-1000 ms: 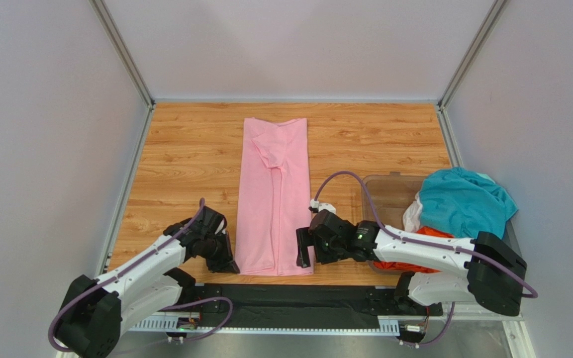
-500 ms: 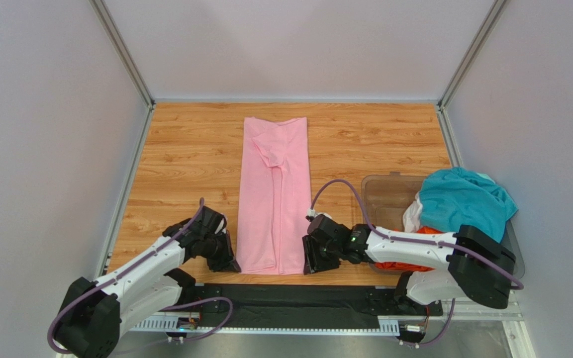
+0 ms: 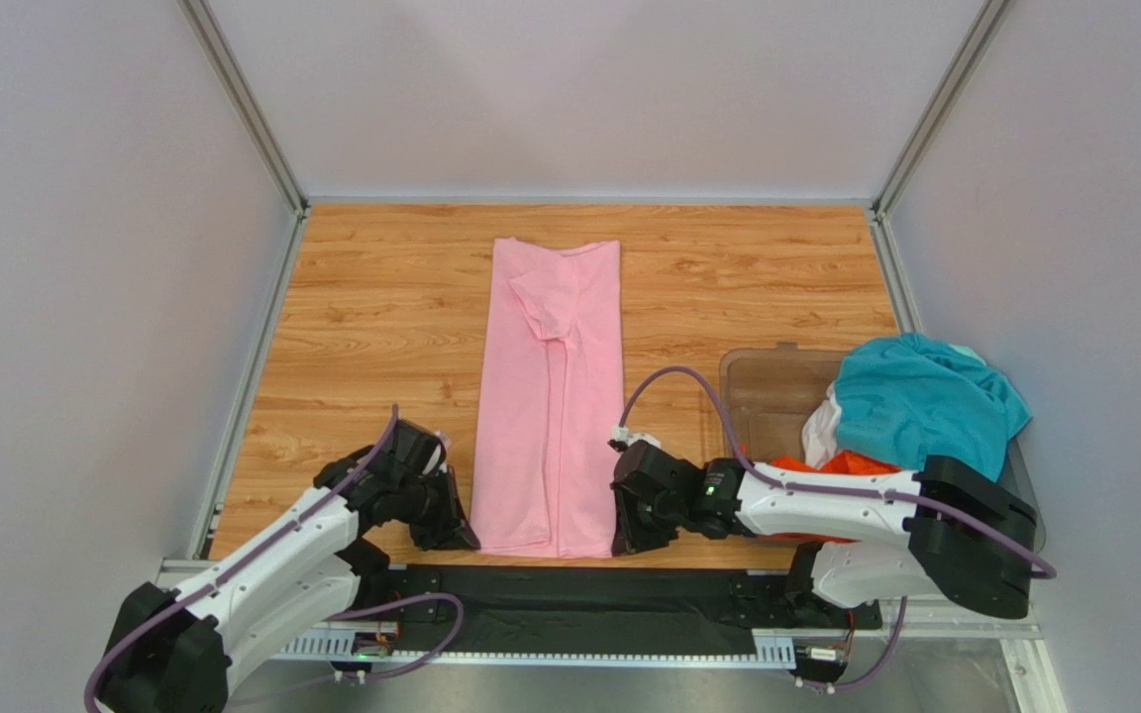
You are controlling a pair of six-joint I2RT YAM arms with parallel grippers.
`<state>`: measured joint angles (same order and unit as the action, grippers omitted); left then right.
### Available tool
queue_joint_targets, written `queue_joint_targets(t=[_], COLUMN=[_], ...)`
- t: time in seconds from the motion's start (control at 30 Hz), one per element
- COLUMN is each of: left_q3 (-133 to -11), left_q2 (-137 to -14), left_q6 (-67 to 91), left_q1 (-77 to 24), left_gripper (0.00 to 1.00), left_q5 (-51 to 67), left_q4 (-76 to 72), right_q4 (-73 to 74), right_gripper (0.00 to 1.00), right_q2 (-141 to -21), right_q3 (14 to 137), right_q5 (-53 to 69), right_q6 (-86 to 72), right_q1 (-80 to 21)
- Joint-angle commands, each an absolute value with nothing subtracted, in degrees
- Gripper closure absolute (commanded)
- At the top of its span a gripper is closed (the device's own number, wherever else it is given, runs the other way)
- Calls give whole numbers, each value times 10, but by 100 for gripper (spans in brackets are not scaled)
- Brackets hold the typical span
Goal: Fold and stack the t-shirts
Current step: Fold the tshirt
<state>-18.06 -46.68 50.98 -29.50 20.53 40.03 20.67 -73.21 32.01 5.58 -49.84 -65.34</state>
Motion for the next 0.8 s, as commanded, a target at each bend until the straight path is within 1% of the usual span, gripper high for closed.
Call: queue_joint_targets(t=[0.0, 0.17, 0.33, 0.57, 0.77], left_q3=[-165, -179, -247, -358, -502], left_q2=[-429, -390, -414, -523, -626], left_q6=[539, 542, 525, 483, 434], left_q1=[-308, -308, -308, -309, -300], left_gripper=[100, 100, 100, 100, 100], left_q5=[224, 224, 200, 166, 129], left_q4=[431, 446, 436, 393, 397], right_q4=[209, 228, 267, 277, 278], right_gripper=[100, 100, 100, 100, 100], right_q2=[-699, -676, -676, -688, -715], right_q3=[302, 324, 381, 453, 532], right_q5=[59, 20, -37, -40, -21], right_q6=[-547, -542, -509, -442, -377], right_q1=[-676, -680, -666, -587, -519])
